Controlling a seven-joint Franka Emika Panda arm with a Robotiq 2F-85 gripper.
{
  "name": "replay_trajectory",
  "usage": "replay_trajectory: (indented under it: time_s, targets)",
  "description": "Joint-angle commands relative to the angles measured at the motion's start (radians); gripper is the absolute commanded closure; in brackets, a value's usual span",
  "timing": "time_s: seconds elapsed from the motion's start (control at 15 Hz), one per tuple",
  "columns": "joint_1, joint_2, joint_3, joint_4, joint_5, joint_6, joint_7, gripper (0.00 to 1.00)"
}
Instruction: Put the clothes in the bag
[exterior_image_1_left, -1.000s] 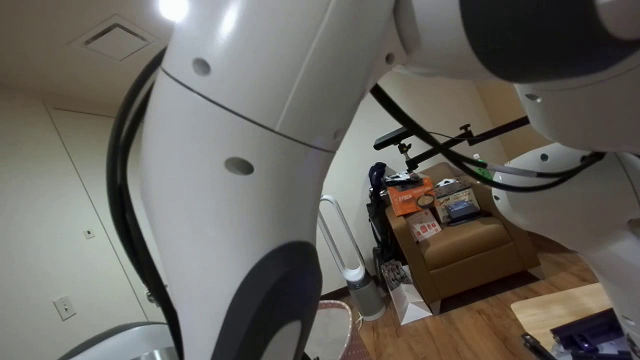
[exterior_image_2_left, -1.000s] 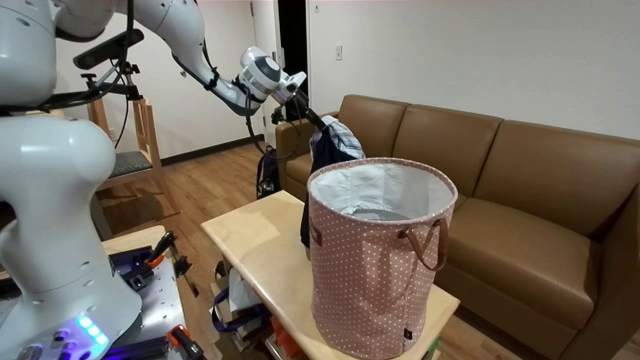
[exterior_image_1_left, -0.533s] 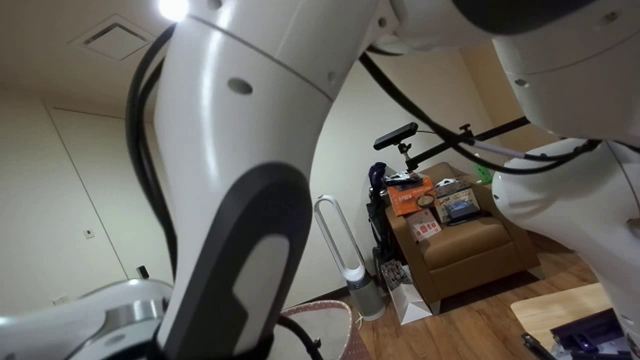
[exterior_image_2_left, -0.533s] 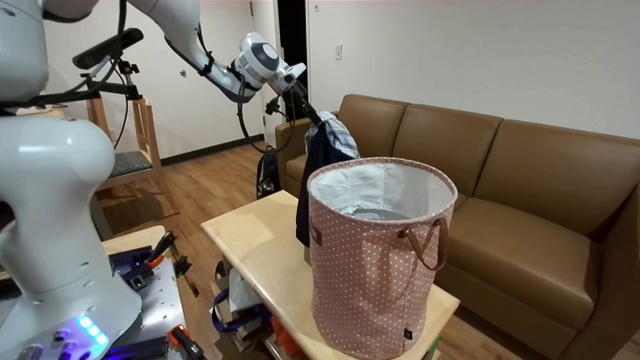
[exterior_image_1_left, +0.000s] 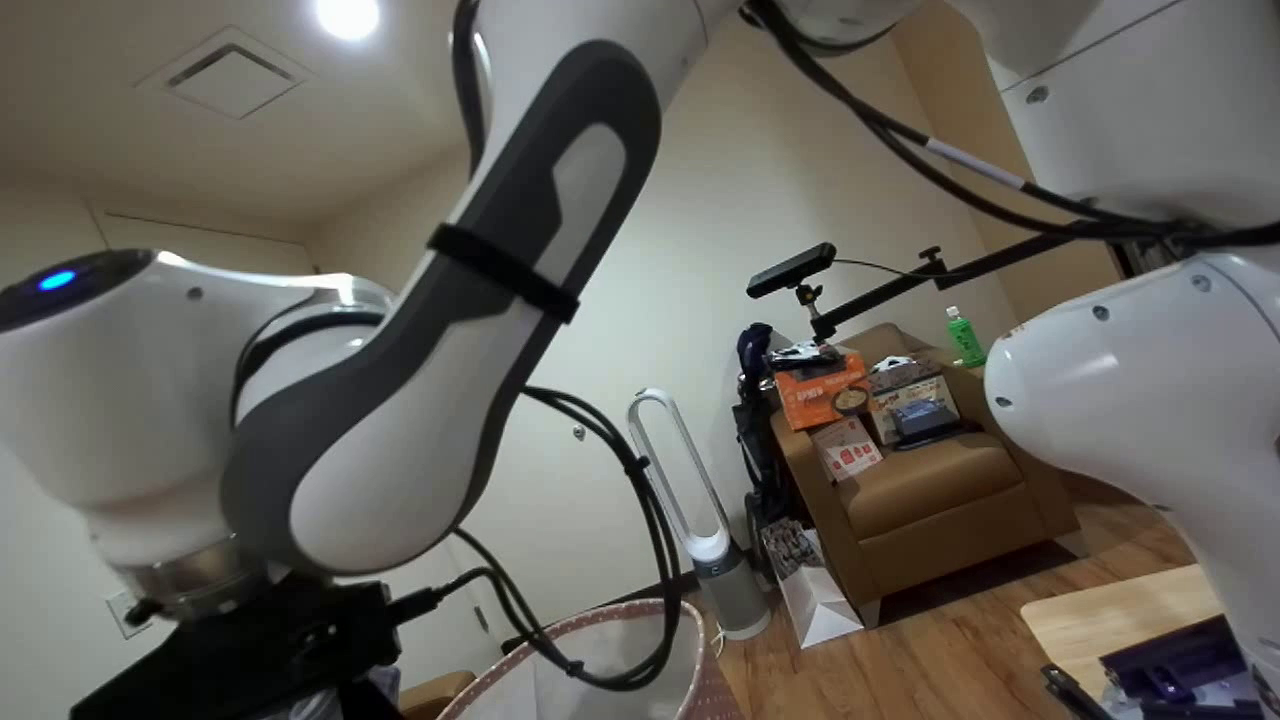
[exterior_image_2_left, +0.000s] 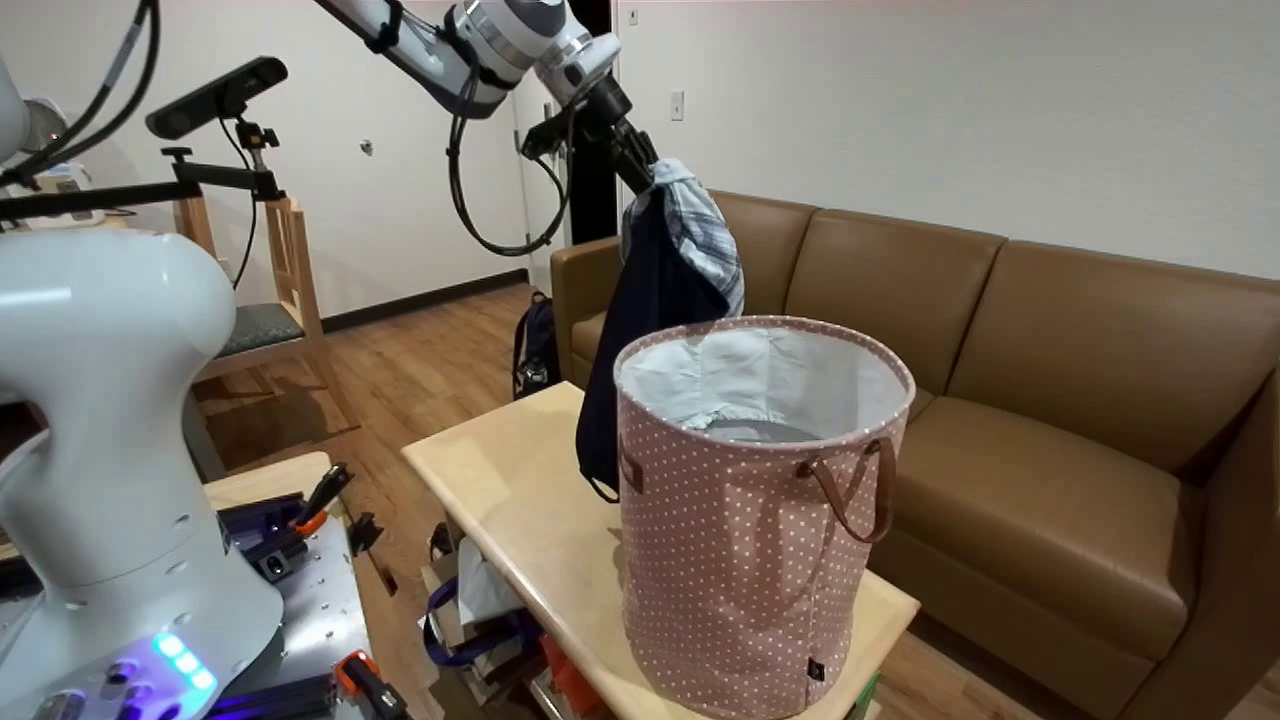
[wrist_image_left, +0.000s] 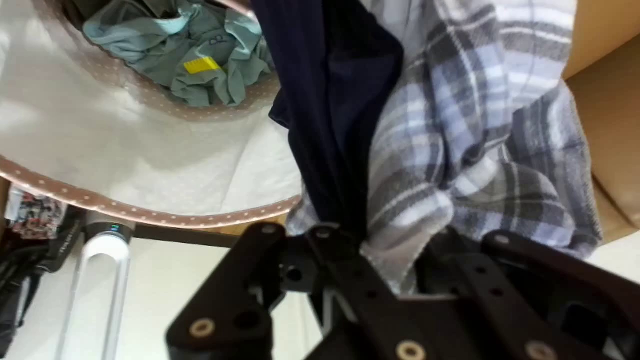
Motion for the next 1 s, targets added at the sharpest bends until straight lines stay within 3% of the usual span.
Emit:
replay_trajectory:
  time_s: [0.0,0.07,0.2,0.27,0.33,0.47,0.53,0.73,0.93]
  targets:
    - [0.058,-0.251,-0.029,-0.052,-0.202,-0.149,0.245,0.94]
    - [-0.145,-0.294,0.172,-0.067,-0.238,-0.177,0.303,0.94]
    - [-0.264,-0.384,0.282,-0.144,-0.319,-0.192,0.439,0.93]
    - [-0.346,-0.212,0.331,-0.08,-0.171,-0.127,0.288,0.88]
    - [-0.409,-0.252,0.387,-0.109,-0.195,-0.123,0.329,0.88]
    - [-0.449,-0.299,0.418,-0.143,-0.208,-0.113,0.351,0.93]
    - [-0.482,-0.278,0.456,-0.146,-0.17,-0.11,0.302,0.93]
    - [-0.672,-0.35,0.691,-0.13,-0.182,-0.16,0.323,0.93]
    - [-0.89,-0.428,0.929,-0.094,-0.123,-0.178,0.326,0.93]
